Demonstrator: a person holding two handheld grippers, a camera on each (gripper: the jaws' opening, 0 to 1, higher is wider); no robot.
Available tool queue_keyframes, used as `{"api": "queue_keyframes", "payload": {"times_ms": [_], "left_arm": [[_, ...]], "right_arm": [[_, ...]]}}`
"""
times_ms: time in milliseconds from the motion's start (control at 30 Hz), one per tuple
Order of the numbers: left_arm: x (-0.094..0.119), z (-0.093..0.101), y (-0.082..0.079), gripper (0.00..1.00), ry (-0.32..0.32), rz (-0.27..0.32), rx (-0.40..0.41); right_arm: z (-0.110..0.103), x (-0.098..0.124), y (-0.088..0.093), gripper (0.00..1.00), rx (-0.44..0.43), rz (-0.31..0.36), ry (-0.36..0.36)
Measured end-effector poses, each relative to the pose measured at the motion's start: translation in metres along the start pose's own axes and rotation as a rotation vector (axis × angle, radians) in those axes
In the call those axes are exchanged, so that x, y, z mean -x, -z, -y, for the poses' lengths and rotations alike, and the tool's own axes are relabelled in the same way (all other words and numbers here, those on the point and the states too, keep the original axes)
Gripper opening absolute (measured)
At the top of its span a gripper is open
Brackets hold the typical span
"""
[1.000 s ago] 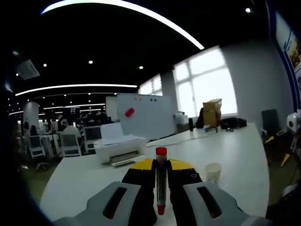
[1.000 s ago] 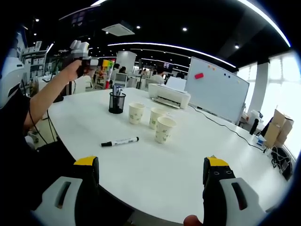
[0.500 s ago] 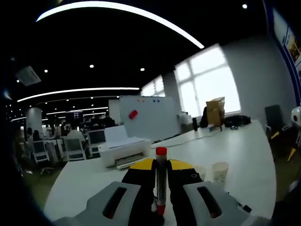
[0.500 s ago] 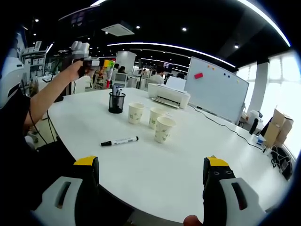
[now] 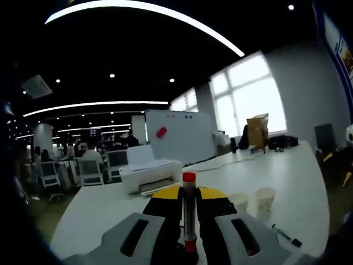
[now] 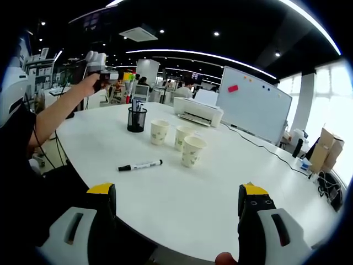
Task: Place the scattered laser pointers and whiteboard markers into the pen holder and stack the scattered paper cups together
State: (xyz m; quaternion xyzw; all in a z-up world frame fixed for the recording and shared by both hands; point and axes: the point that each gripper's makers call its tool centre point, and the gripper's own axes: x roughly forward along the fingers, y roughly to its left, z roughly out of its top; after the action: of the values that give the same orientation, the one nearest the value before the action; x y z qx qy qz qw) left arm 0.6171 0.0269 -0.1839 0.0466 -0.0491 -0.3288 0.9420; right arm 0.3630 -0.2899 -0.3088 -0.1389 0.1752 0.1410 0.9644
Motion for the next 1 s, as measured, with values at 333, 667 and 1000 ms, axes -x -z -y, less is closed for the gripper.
{"api": "queue_keyframes", "payload": {"times_ms": [333,667,1000], "left_arm": [[-0.005,-0.003,0.008,0.14,0.003,0.008,-0.003],[-0.011,-0.014,0.025,0.14,-0.027,-0.007,-0.011],[-0.013,-0.022,0.032,0.14,-0.05,0.002,-0.034]], "right_arm": [[0.001,0.001,0.0,0.86,0.004,-0.002,0.002],[0.001,0.002,-0.001,0.86,0.01,-0.007,0.004],[0.001,0.001,-0.001,0.86,0.008,-0.004,0.003]]}}
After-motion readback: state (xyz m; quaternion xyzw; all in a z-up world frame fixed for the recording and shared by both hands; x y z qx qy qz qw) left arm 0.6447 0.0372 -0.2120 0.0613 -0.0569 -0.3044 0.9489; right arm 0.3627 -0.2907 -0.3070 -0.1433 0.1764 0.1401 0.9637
